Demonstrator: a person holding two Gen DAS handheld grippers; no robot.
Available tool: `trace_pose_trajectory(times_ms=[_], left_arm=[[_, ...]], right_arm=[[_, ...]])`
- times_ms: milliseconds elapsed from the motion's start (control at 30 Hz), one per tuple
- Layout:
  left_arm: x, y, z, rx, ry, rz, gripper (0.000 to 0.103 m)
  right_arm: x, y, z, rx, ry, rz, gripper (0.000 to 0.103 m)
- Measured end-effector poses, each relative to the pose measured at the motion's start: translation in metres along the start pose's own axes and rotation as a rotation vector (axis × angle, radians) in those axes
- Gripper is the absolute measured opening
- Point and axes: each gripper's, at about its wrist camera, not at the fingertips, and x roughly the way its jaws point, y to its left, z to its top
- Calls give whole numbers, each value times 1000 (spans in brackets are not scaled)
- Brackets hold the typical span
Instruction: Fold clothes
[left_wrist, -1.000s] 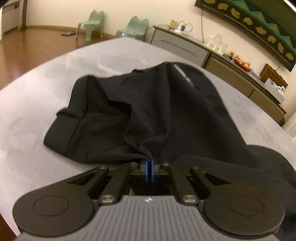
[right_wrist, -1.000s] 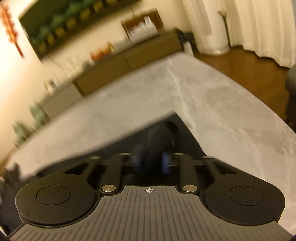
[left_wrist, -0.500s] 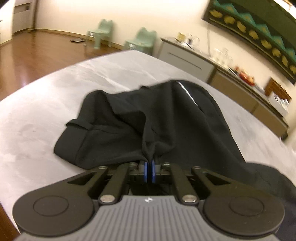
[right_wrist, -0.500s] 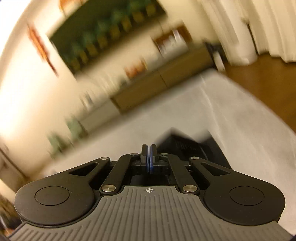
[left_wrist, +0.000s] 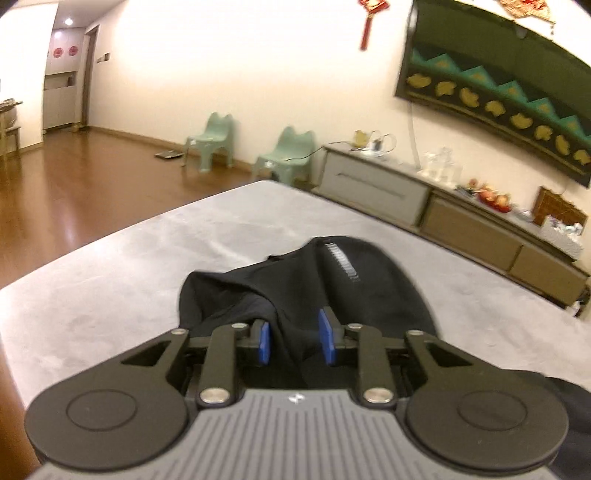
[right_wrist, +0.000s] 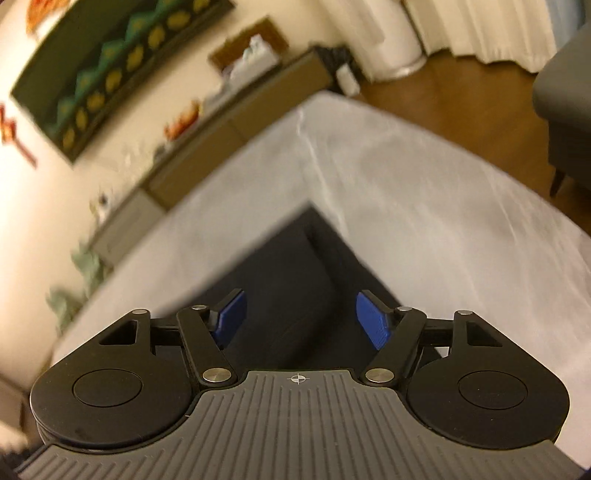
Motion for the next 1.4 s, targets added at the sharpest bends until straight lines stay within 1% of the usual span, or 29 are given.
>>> trace_pose_trajectory(times_ms=[133,200,233,267,300,333,367,400,433,467,533,633,667,700,767,833,867,900,933,967,1067,1100,1133,1167,1200,1233,1267,1333,1400], left_arm=[[13,-25,-9,26,84,-59,30],[25,-26,-14,24,123,-60,30],[31,-24,-15,22,137,-55,30],[36,-21,-17,21,148,-46,30],[39,-18,-18,17,154,-33,30],[41,-13,-19,12,157,-16,30],[43,-8,-19,4,159,-4,30],[42,-3,-18,-7,156,6,30],[39,1,-17,-13,149,11,30],[37,4,-16,-18,140,14,30],[31,9,-15,-20,118,15,31],[17,8,-13,9,74,-18,36],[12,7,-13,22,59,-41,43],[8,6,-15,33,59,-74,46],[6,5,-20,37,93,-148,57],[11,8,-25,0,162,-223,57],[14,10,-26,-30,195,-255,57],[13,11,-25,-44,206,-277,58],[11,12,-24,-49,205,-292,60],[5,13,-23,-44,189,-300,64],[-23,7,-19,16,107,-302,70],[-31,1,-19,51,93,-307,71],[-38,-7,-19,92,84,-313,74],[-46,-17,-20,137,76,-323,77],[-54,-26,-22,184,64,-328,79],[-63,-35,-24,231,48,-329,86],[-70,-43,-26,274,29,-322,92],[-75,-54,-31,333,7,-261,101],[-80,-63,-37,383,-21,-211,101]], right_arm=[[13,14,-9,-97,49,-4,64],[31,28,-7,-147,70,-12,57],[44,39,-3,-180,79,-13,48],[54,51,1,-212,68,9,45],[59,63,6,-236,35,66,42],[55,74,10,-242,-21,173,41],[46,81,13,-234,-88,283,44],[37,86,15,-222,-151,351,54],[30,89,17,-214,-193,363,80],[29,88,18,-208,-197,302,84],[33,72,20,-139,-139,180,77],[27,34,12,0,-63,29,72],[22,23,9,30,-50,-4,72],[17,17,7,28,-50,-15,72],[15,13,3,-16,-41,-30,74],[31,21,3,-101,0,-34,72],[39,28,4,-148,18,-35,56],[48,36,5,-194,36,-36,35],[55,45,6,-228,45,-25,2],[56,55,9,-242,34,12,1],[46,77,20,-197,-56,234,1],[45,81,23,-181,-75,260,2],[45,81,24,-172,-80,222,13],[45,81,25,-162,-85,184,39],[46,76,26,-140,-80,132,52],[45,65,26,-102,-62,62,63],[44,56,26,-80,-46,-1,63],[34,36,21,-92,-27,-80,62],[22,22,13,-114,-4,-112,63]])
